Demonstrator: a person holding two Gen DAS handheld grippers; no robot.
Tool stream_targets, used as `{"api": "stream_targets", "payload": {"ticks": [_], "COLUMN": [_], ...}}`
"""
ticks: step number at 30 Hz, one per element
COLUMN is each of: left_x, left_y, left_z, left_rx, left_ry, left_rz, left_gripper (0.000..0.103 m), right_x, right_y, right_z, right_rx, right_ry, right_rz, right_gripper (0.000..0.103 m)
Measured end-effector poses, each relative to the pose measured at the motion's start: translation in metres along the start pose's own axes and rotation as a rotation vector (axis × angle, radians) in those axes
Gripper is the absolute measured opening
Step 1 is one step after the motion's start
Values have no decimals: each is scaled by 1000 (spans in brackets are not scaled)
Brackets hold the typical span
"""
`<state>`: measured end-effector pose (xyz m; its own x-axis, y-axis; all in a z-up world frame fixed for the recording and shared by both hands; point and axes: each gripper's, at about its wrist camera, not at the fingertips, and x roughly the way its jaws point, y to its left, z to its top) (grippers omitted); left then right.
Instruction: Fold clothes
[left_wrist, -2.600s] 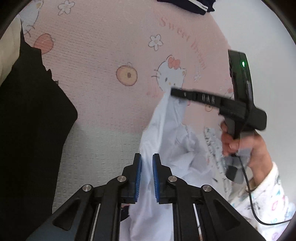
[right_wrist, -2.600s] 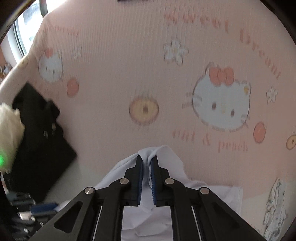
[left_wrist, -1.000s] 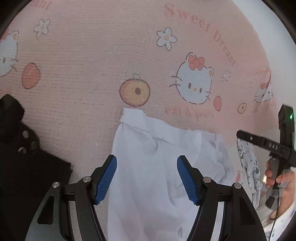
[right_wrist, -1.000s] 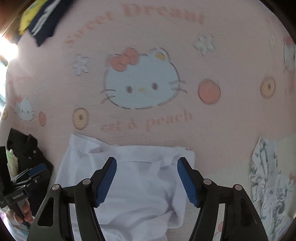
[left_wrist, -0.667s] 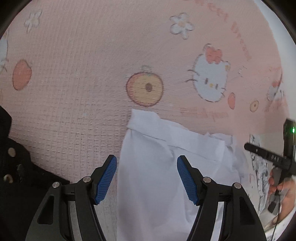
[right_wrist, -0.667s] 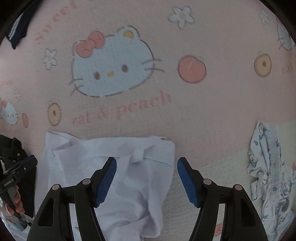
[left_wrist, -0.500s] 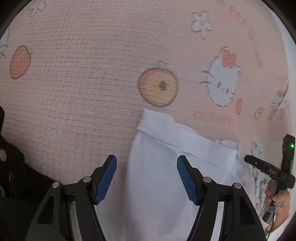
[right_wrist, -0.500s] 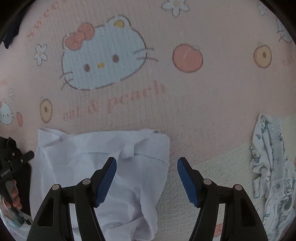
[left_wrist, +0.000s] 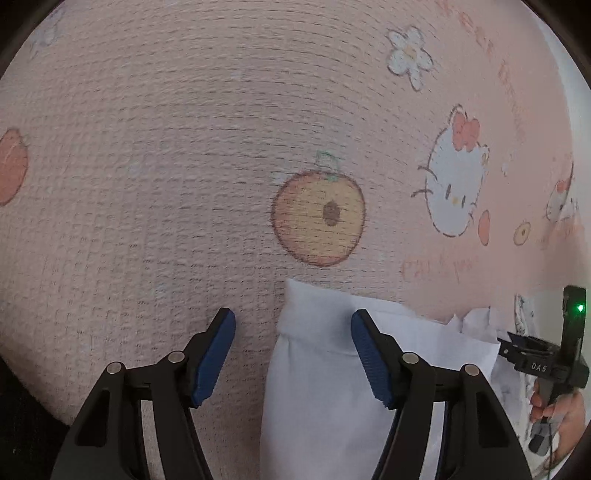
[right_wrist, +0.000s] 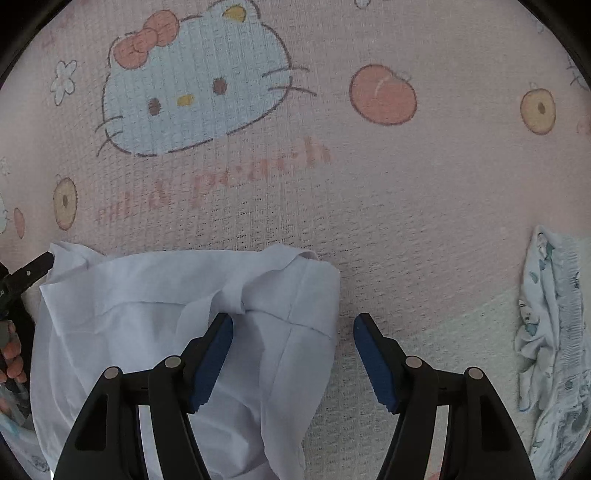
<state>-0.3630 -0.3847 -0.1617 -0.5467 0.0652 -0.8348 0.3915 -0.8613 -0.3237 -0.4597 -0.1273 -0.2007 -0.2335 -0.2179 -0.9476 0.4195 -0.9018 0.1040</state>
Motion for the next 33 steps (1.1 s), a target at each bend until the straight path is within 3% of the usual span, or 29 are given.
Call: {"api": "stream_targets", "payload": {"ticks": [1, 3, 5, 8, 10, 12, 18, 22, 26, 33], "left_x": [1, 2, 3, 5, 4, 0, -12, -22, -32, -43], "left_y": [-2, -7, -16, -35, -47, -52, -68, -59, -58, -50], "left_z": [0, -2, -6, -13, -17, -16, -12, 2, 12, 38], "left_rx": [11, 15, 35, 107, 152, 182, 267, 212, 231, 196], "left_ry": [-1, -2, -12, -31, -44, -59, -102, -104, -134, -182], "left_rz": [7, 19, 44, 118, 170, 189, 246, 255, 313, 351], "left_gripper": [61, 35, 27, 18, 13, 10, 10, 10, 9, 6], "right_x": [1, 2, 2, -2, -5, -8, -19, -37, -50, -54], "right_y": [0, 2, 3, 10, 14, 20, 15, 3, 7, 20], "right_z": [0, -1, -2, -7, -8, -7, 6, 26, 43, 82], "right_rx": [-8, -33, -50, -88, -124, -166, -148, -69, -61, -64], "right_ry": [-7, -16, -27, -58, -67, -63, -99, -161, -219, -268], "right_rz": [-7, -21, -39, -59, -80, -118, -132, -92, -90, -79], "right_gripper": [67, 67, 62, 39, 17, 11, 8, 8, 7, 7]}}
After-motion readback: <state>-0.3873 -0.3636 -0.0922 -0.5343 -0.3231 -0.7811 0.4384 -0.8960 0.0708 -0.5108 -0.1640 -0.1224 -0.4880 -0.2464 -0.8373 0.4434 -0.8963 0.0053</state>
